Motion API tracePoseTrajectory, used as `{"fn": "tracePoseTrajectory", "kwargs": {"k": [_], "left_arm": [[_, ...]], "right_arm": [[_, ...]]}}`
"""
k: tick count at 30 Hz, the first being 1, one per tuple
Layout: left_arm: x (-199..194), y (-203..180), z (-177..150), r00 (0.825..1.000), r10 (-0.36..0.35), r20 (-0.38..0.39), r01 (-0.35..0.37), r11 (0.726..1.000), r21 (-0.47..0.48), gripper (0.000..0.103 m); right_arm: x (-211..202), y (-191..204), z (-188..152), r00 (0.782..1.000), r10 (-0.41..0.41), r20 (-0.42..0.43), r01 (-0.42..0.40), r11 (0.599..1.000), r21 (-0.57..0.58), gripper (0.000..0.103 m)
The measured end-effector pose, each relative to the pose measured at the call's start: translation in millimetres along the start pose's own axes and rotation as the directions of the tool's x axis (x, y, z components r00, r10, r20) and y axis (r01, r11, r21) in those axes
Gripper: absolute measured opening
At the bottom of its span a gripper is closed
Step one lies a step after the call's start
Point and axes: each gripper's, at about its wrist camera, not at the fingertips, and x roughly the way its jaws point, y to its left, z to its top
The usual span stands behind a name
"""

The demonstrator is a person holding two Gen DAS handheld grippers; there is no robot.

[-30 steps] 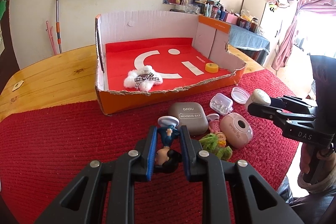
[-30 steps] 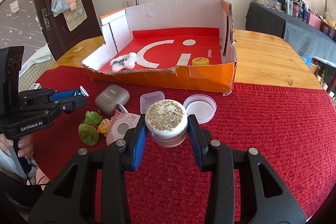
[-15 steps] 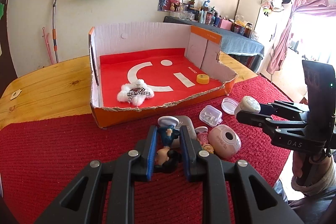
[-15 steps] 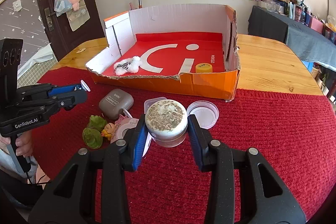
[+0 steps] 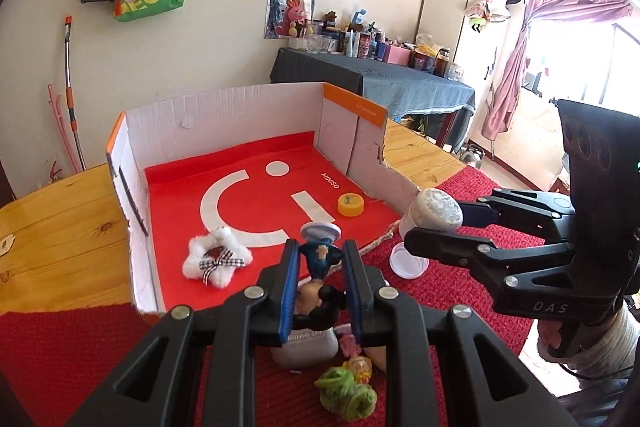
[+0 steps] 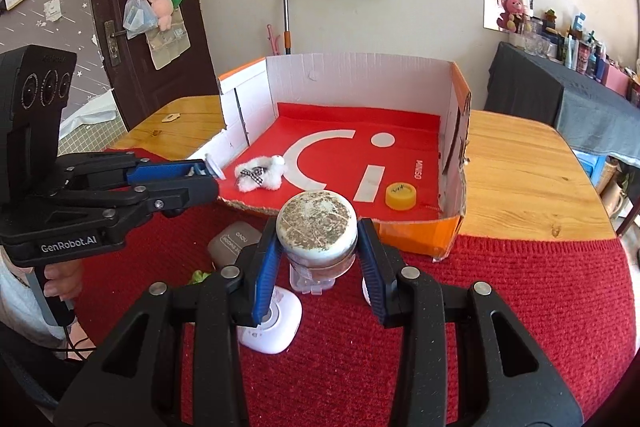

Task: Organize objects
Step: 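Carry the figurine and the white jar toward the orange box with both grippers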

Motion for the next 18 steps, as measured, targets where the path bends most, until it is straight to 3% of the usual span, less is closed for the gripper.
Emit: {"fn": "tracePoseTrajectory", "kwargs": {"k": [8,18], "left_arm": [[60.4,11.4,27.4,0.992,-0.036,-0.12,0.037,0.999,0.009,0.022],[111.4,21.8,25.9,0.972,-0.025,-0.233,0.029,1.0,0.011,0.022]], "right_arm": [[31.2,-18.1,28.7,0.997,0.034,-0.067,-0.036,0.999,-0.034,0.036],[81.6,-29.2,30.2,0.971,0.067,-0.23,-0.087,0.993,-0.078,0.036]]}}
